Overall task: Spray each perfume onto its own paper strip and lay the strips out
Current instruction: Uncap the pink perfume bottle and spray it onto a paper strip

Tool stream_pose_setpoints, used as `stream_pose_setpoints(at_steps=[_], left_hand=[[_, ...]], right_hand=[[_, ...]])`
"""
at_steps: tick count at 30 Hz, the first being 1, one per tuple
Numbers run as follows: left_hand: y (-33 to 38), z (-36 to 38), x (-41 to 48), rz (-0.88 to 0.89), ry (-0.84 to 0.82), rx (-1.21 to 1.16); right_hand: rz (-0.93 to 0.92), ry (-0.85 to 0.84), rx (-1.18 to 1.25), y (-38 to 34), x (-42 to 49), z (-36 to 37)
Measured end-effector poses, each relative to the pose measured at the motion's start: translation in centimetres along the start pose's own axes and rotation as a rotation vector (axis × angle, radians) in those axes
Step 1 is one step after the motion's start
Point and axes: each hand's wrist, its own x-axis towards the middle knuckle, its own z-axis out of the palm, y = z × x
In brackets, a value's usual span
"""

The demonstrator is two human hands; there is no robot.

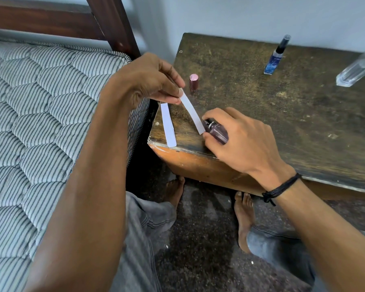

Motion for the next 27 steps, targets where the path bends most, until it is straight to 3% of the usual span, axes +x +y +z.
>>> stream_pose_setpoints(at_steps=[12,27], left_hand=[[-0.4,-0.4,0.7,0.039,0.082,0.115],[-1.3,0.1,2.2,0.201,0.162,0.323]], right_hand=[[0.065,0.017,0.144,0.6,0.4,-0.5],[0.230,0.151,0.583,1.5,1.5,-0.9]])
